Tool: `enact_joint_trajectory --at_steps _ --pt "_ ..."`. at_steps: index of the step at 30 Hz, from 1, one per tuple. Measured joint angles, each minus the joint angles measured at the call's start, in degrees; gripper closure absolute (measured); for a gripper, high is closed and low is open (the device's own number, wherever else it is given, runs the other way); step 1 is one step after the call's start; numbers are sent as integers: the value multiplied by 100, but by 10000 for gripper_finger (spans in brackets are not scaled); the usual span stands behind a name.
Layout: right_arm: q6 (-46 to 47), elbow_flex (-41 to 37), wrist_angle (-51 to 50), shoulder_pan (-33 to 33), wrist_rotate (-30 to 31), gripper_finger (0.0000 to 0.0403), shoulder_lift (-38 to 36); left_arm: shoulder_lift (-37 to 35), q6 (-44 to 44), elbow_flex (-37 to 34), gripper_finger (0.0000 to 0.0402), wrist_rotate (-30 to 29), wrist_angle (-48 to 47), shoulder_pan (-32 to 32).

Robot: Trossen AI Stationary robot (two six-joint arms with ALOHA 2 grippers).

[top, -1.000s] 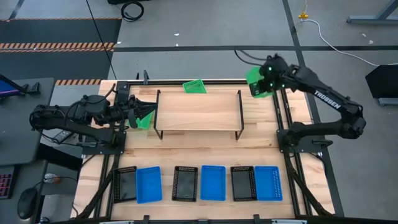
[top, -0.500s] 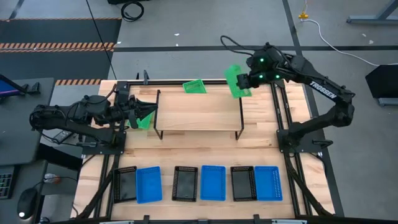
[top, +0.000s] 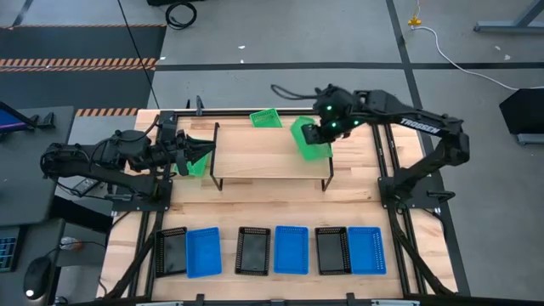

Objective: Stack baskets on shelf by color
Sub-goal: Put the right green bin on the shelf

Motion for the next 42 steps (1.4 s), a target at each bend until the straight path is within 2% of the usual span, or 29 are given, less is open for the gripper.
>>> enact_joint_trajectory --at_steps 9,13,20,24,30,36,42 --pt "188 0 18 86 -8 361 459 -1 145 0 322 -1 2 -2" --pt "185 -2 143 99 24 322 471 0 147 0 322 -1 6 -9" --pt "35 -2 732 71 6 229 347 1 150 0 322 -1 4 -7" --pt "-315 -2 500 -28 21 197 175 1 139 0 322 1 6 -7" --pt "-721 -2 -884 -288 315 198 64 2 111 0 322 0 9 -7" --pt "-869 0 -442 -300 96 201 76 2 100 0 322 1 9 -7" --pt "-875 -2 -985 -394 906 201 170 -1 -8 0 322 0 7 -7"
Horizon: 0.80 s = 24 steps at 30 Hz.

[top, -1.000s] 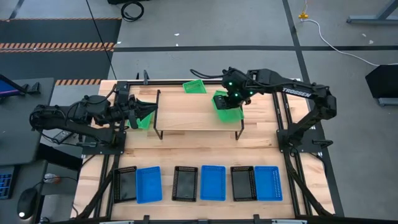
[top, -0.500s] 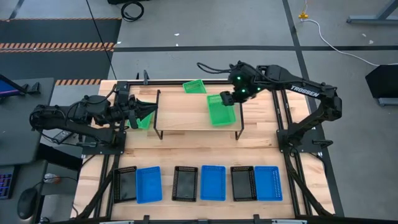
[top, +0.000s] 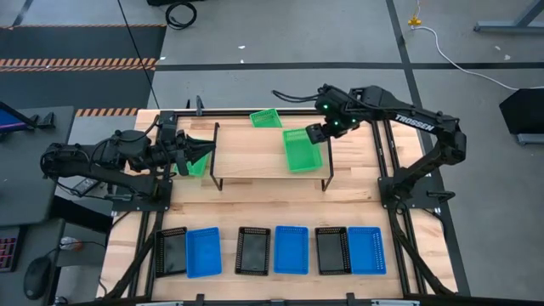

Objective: Stack baskets on shelf by color
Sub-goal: Put the right green bin on the shelf

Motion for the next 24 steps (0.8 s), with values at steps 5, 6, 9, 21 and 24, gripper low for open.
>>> enact_joint_trajectory --at_steps 5,6,9,21,24 --pt "9 -96 -250 -63 -5 202 114 2 2 0 322 -1 -4 0" --pt "9 -98 -257 -60 -13 202 139 0 0 0 322 0 -4 0" --pt "88 -99 -148 -46 -109 202 213 2 1 0 322 1 -2 0" --pt "-22 -98 -91 3 205 202 686 2 9 0 322 2 -6 0" --pt "-49 -98 -108 5 198 202 808 2 7 0 322 47 -4 0"
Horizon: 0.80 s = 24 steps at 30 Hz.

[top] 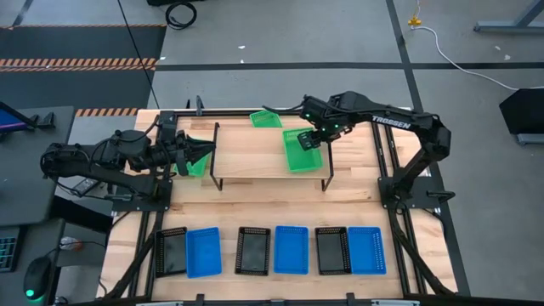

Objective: Stack baskets on shelf by color
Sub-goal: Put the right green bin on the shelf

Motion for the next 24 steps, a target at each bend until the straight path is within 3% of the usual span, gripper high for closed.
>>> enact_joint_trajectory --at_steps 13,24 --pt "35 107 -469 -242 -58 204 -8 -2 61 0 322 58 -23 -2" --pt "808 365 -816 -208 -257 241 -11 0 59 0 322 77 -105 -2"
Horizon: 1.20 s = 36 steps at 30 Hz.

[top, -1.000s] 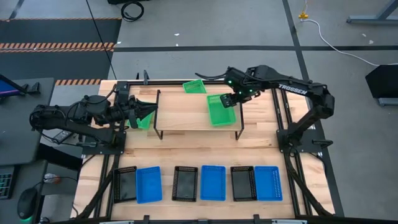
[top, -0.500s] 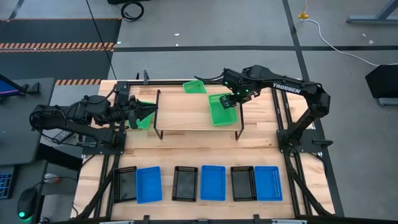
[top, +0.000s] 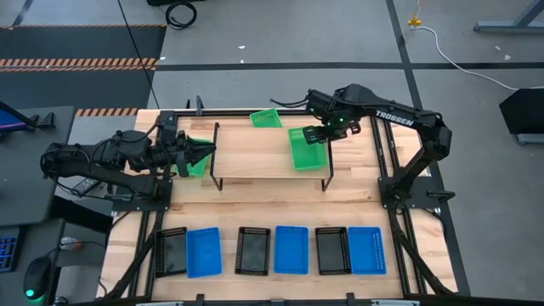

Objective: Stack baskets on shelf by color
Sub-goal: Put the right green bin on the shelf

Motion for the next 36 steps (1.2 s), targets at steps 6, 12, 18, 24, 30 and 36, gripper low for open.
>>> enact_joint_trajectory --at_steps 6,12,18,24,30,36 --pt "341 0 -9 141 -144 257 0 0 127 0 322 490 -26 2" --pt "669 0 -7 318 -211 289 0 -1 137 0 322 733 -34 1" --pt "965 0 -7 440 -219 335 0 -1 139 0 322 922 -34 0" --pt "1215 0 43 506 -246 375 0 -1 128 0 322 993 -34 0" --pt "1452 0 43 536 -258 382 0 0 127 0 322 995 -34 1" --pt "1898 0 37 534 -171 382 0 0 93 0 322 995 -34 0"
